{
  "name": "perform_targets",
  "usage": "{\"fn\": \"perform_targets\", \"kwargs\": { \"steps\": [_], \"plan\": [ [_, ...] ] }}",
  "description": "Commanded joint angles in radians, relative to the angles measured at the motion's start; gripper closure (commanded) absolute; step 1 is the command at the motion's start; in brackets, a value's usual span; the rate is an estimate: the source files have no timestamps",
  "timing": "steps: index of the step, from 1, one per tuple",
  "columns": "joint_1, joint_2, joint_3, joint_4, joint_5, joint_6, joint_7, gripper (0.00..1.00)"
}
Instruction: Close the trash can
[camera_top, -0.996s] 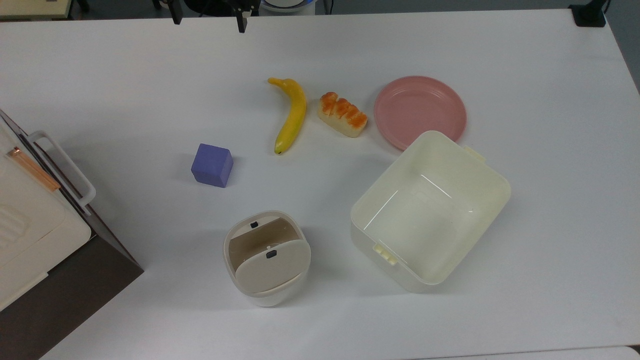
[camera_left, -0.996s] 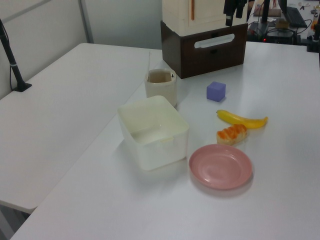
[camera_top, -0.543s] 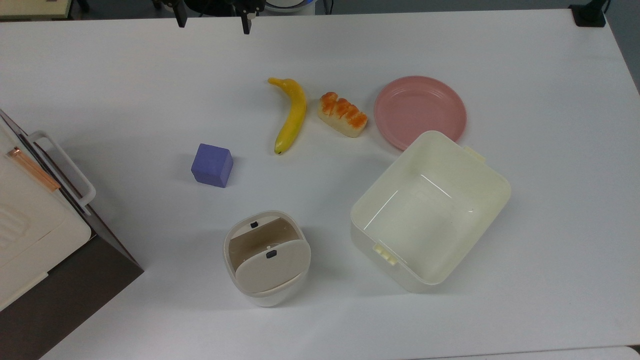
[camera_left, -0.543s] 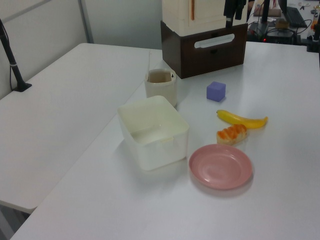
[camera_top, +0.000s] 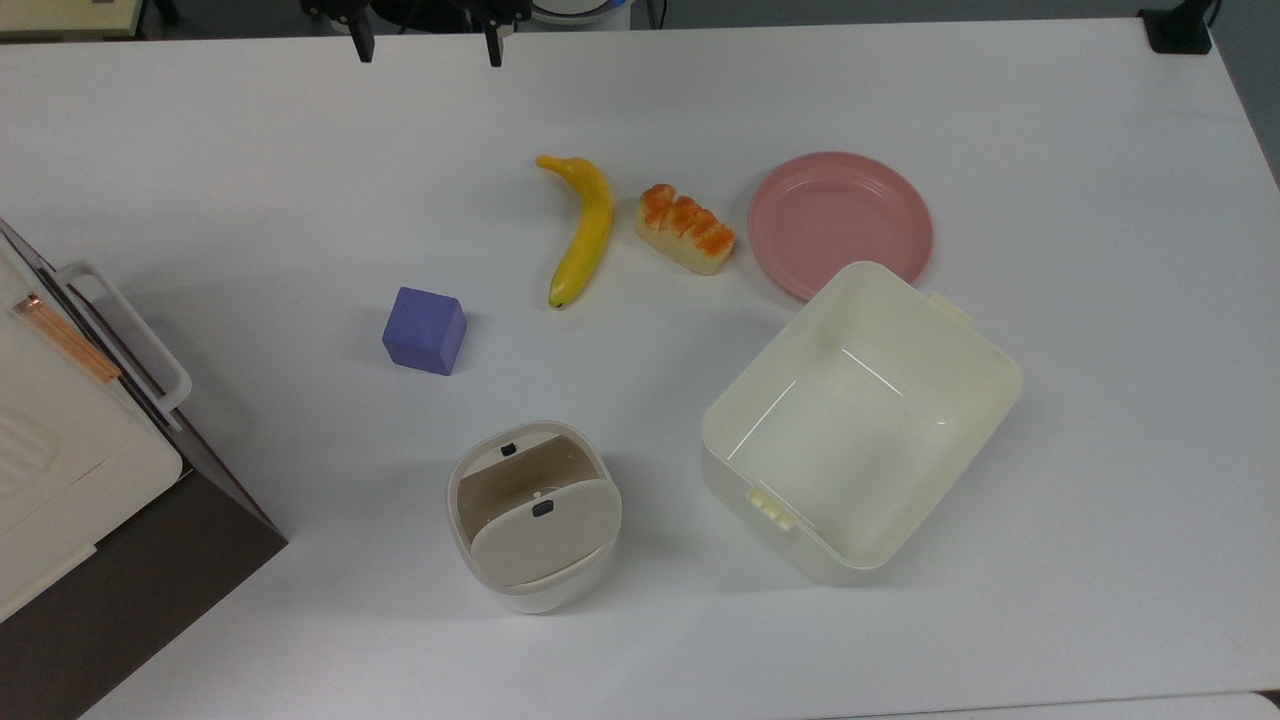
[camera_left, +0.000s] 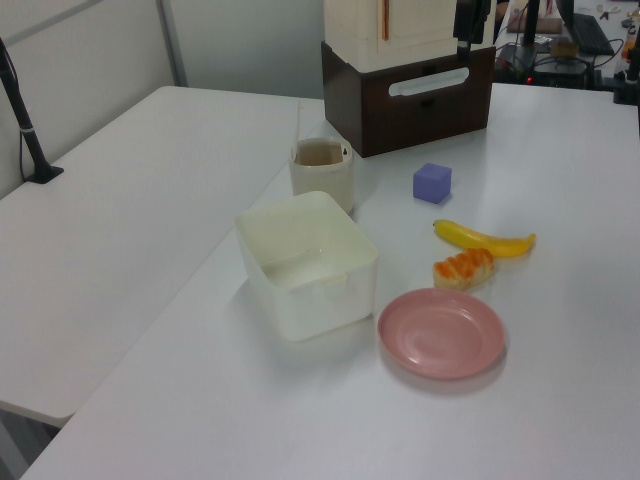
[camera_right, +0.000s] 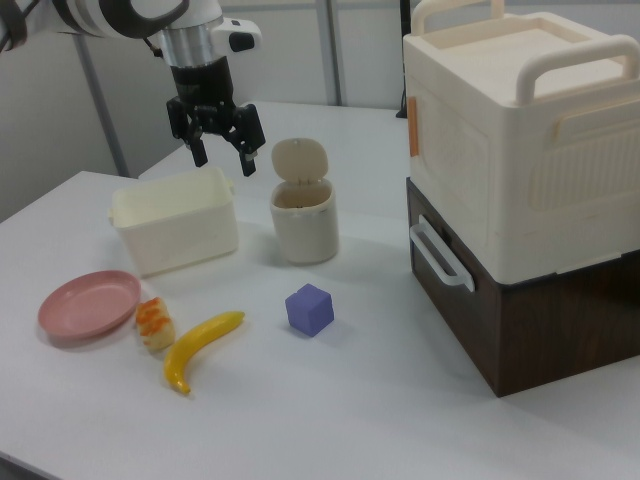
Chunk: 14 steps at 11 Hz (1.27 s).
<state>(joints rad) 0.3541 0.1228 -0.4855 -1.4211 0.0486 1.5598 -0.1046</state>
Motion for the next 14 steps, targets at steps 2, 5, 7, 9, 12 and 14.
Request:
{"fn": "perform_targets", "kwargs": {
  "steps": [2, 5, 7, 9, 12, 14],
  "plan": [
    [0.002, -0.019, 0.002, -0.015, 0.007, 0.0, 0.025, 0.0],
    [0.0, -0.019, 0.002, -0.016, 0.007, 0.051, 0.115, 0.0],
    [0.0, -0.019, 0.002, -0.016, 0.007, 0.051, 0.117, 0.0],
    [0.002, -0.017, 0.002, -0.016, 0.007, 0.052, 0.117, 0.0],
    [0.008, -0.017, 0.004, -0.027, 0.002, 0.052, 0.117, 0.0],
    [0.008, -0.015, 0.005, -0.027, -0.001, 0.052, 0.118, 0.0]
  ]
}}
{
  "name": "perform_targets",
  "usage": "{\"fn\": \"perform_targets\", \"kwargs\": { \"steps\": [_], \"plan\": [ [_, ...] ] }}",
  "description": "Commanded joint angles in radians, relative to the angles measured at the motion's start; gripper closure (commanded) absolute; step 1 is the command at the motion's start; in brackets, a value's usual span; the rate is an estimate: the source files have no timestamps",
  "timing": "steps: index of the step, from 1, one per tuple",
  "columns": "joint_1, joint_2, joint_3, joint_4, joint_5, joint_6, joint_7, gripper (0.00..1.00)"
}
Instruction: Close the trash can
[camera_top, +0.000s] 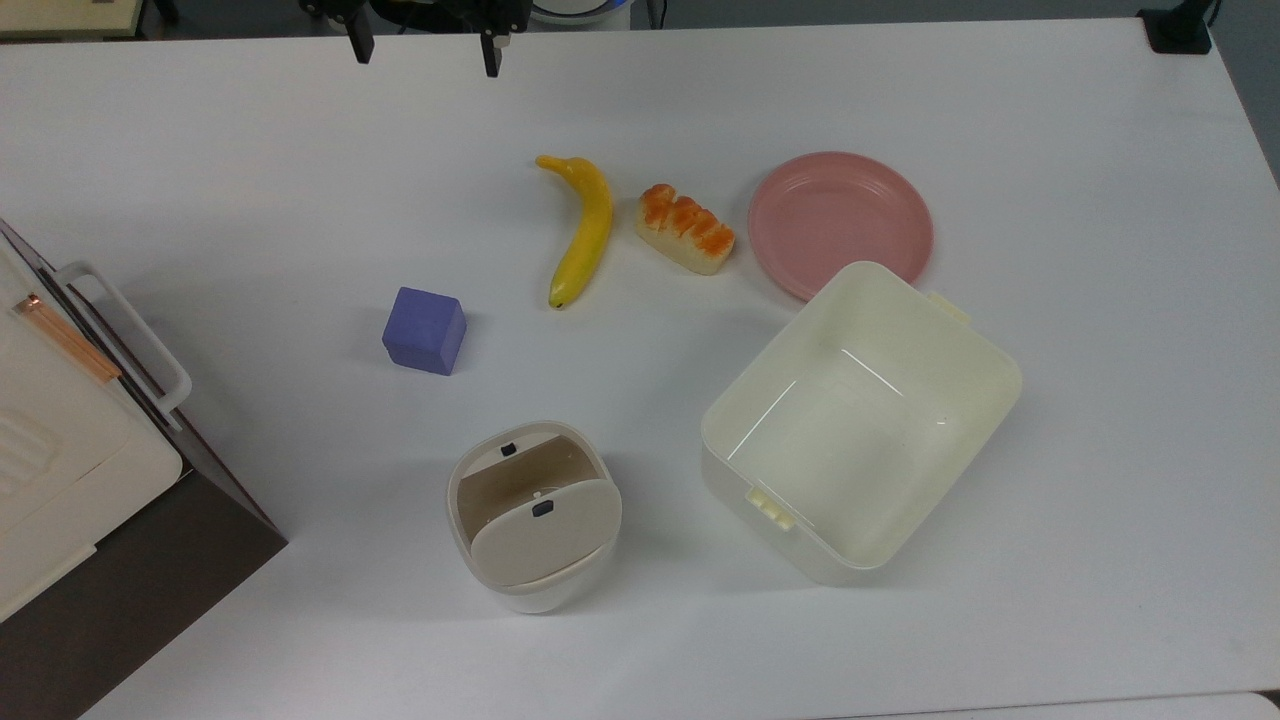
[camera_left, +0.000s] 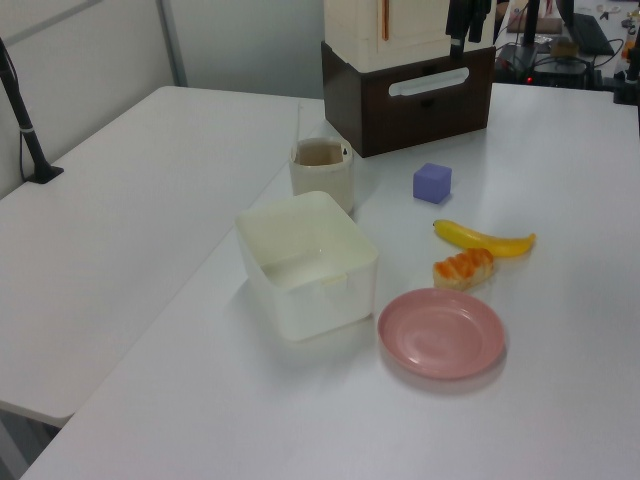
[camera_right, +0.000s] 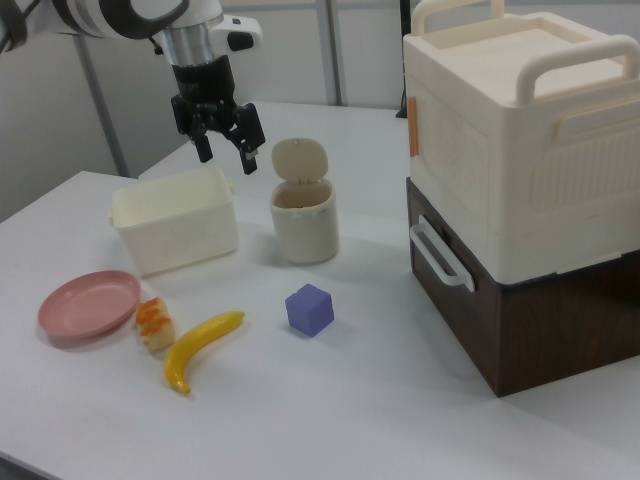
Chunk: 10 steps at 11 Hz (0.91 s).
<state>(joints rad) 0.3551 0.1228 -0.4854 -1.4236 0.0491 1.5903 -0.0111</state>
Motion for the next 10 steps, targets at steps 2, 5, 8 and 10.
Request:
{"fn": "perform_targets", "kwargs": {
  "steps": [2, 5, 8, 10],
  "plan": [
    [0.011, -0.012, 0.016, -0.031, -0.009, 0.052, 0.058, 0.54],
    [0.018, 0.017, 0.135, -0.19, -0.325, 0.491, 0.455, 1.0],
    [0.01, 0.083, 0.137, -0.182, -0.382, 0.722, 0.857, 1.0],
    [0.015, 0.154, 0.13, -0.115, -0.382, 0.833, 1.036, 1.0]
  ]
}}
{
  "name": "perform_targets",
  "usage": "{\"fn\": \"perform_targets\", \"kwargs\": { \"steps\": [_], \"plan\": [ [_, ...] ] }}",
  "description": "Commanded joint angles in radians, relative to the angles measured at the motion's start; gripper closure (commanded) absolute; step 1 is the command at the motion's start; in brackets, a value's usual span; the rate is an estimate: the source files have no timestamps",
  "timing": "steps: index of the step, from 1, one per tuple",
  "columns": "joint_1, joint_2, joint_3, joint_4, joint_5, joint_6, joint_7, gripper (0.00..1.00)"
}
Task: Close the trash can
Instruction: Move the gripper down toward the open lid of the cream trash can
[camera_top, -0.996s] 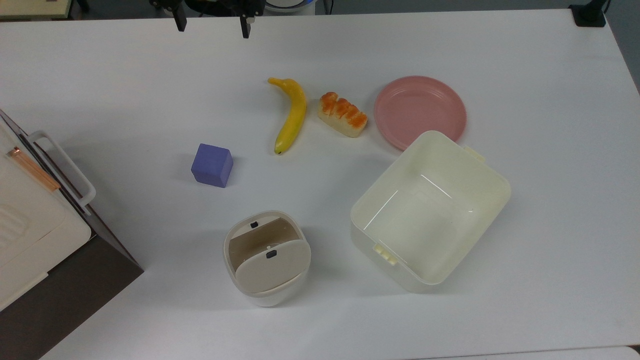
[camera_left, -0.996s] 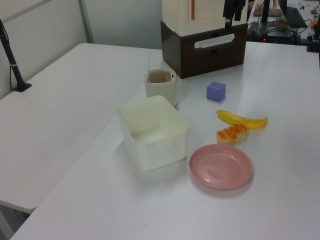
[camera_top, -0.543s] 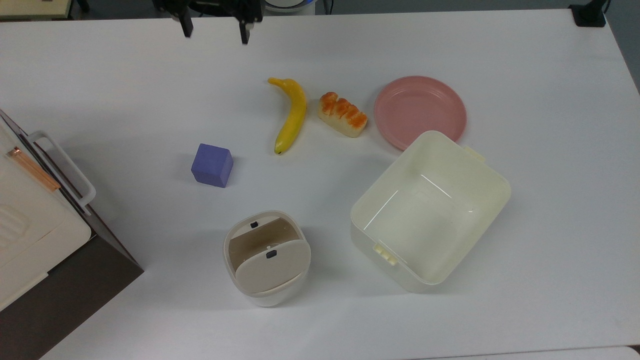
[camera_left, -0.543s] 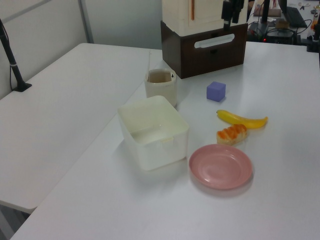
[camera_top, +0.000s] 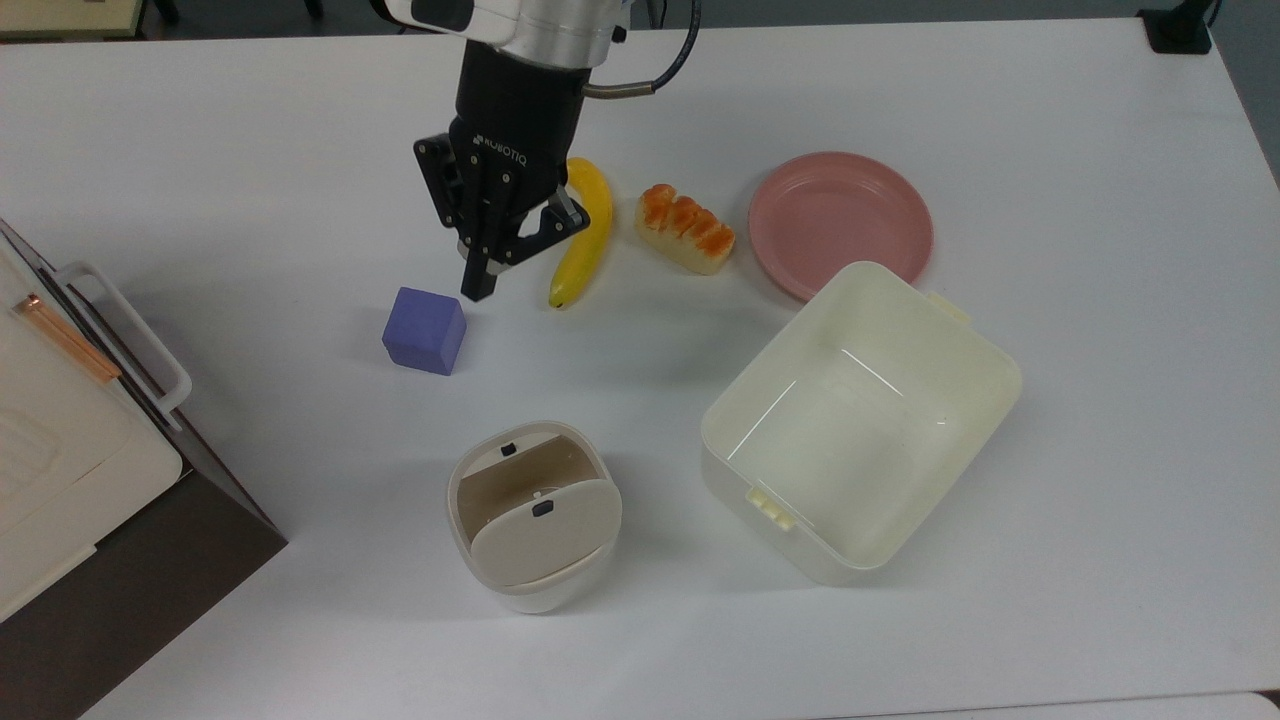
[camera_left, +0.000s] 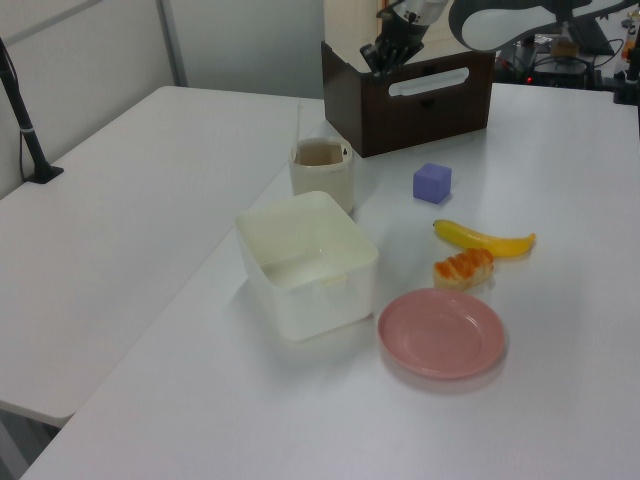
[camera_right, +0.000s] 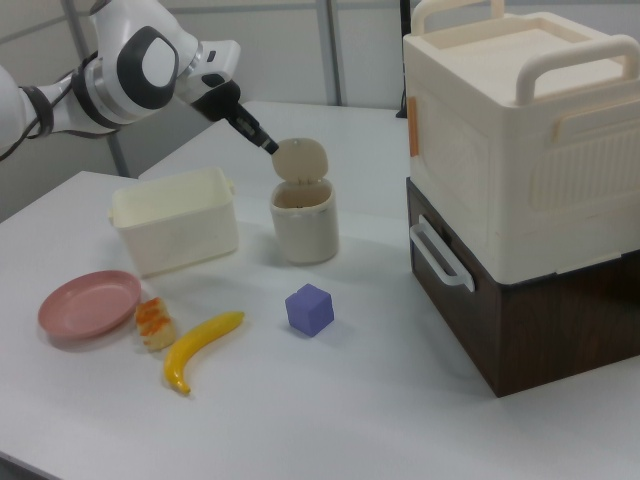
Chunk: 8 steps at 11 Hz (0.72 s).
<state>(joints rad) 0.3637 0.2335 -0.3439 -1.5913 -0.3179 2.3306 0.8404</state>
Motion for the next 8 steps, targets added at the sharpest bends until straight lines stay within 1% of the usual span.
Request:
{"fn": "perform_targets", "kwargs": {
  "steps": [1, 2, 3, 4, 5, 7, 8],
  "plan": [
    [0.006, 0.085, -0.024, 0.13, -0.018, 0.102, 0.297, 1.0],
    [0.006, 0.127, -0.042, 0.19, -0.017, 0.104, 0.374, 1.0],
    [0.006, 0.179, -0.046, 0.264, -0.018, 0.102, 0.425, 1.0],
    [0.004, 0.24, -0.053, 0.337, -0.018, 0.102, 0.466, 1.0],
    [0.007, 0.275, -0.079, 0.376, -0.018, 0.101, 0.476, 1.0],
    [0.029, 0.347, -0.115, 0.378, -0.018, 0.098, 0.473, 1.0],
    [0.035, 0.368, -0.121, 0.378, -0.021, 0.096, 0.47, 1.0]
  ]
}}
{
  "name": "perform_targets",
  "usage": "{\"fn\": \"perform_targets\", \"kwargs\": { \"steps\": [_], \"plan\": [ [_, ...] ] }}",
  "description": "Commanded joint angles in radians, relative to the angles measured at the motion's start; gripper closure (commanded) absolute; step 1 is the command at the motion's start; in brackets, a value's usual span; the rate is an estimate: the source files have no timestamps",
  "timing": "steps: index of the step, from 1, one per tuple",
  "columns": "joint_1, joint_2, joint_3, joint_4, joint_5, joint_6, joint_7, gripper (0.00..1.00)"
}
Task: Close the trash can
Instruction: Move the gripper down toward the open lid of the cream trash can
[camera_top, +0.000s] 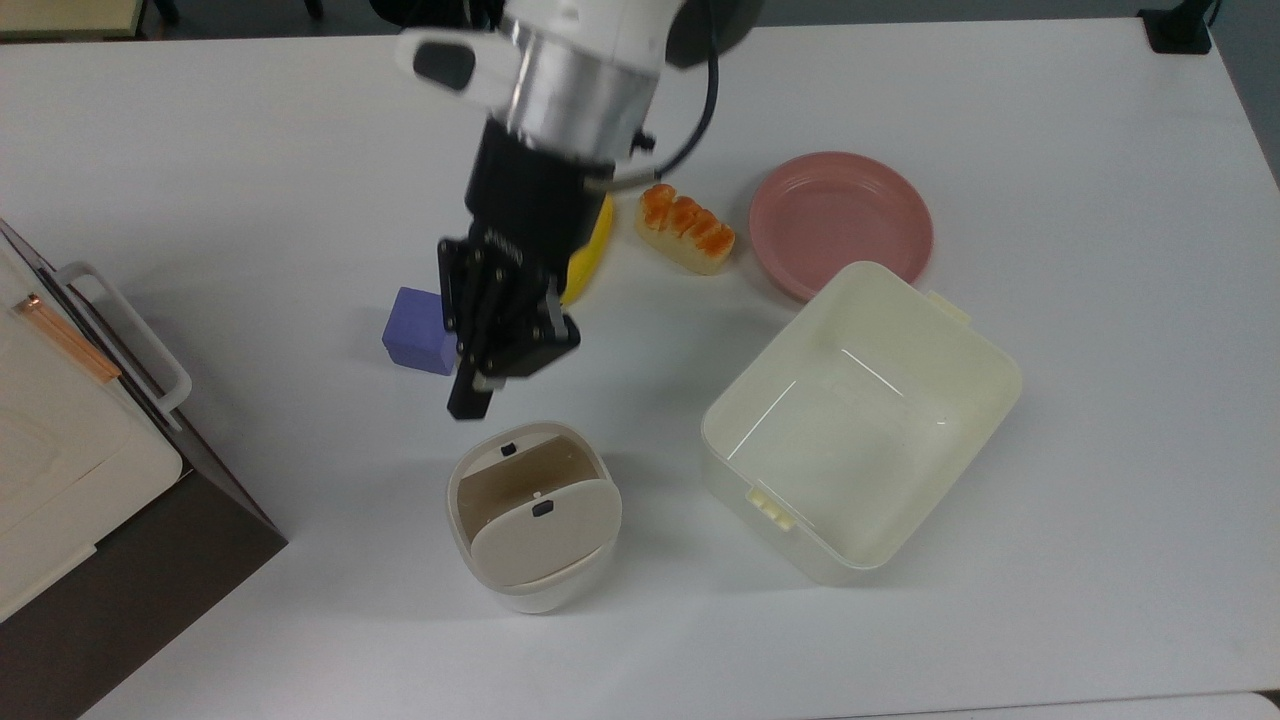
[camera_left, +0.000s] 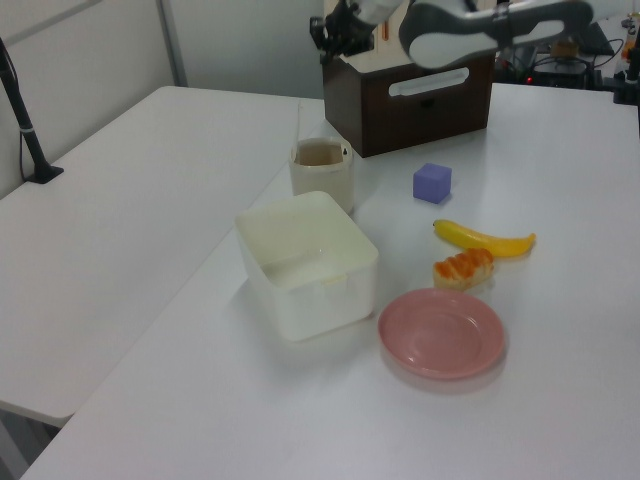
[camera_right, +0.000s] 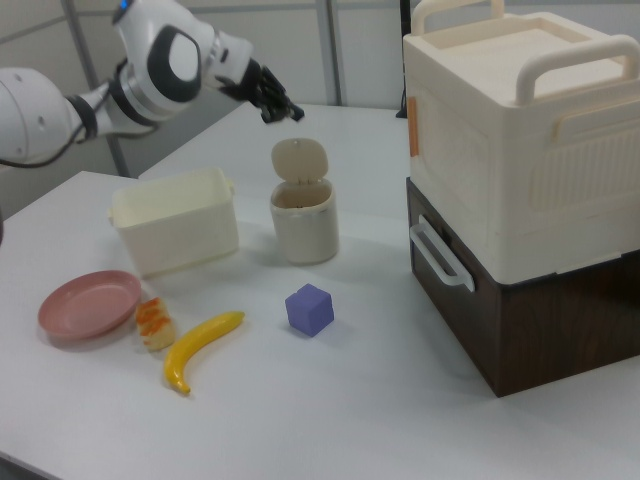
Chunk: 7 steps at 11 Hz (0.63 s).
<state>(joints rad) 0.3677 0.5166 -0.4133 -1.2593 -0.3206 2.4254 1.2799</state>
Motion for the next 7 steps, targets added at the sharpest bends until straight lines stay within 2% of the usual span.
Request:
{"fn": "perform_targets", "kwargs": {
  "steps": [1, 2, 7],
  "plan": [
    [0.031, 0.129, -0.052, 0.054, -0.02, 0.004, 0.03, 1.0],
    [0.033, 0.146, -0.047, 0.081, -0.02, 0.007, 0.036, 1.0],
    [0.04, 0.145, -0.053, 0.089, -0.023, 0.106, 0.064, 1.0]
  ]
}}
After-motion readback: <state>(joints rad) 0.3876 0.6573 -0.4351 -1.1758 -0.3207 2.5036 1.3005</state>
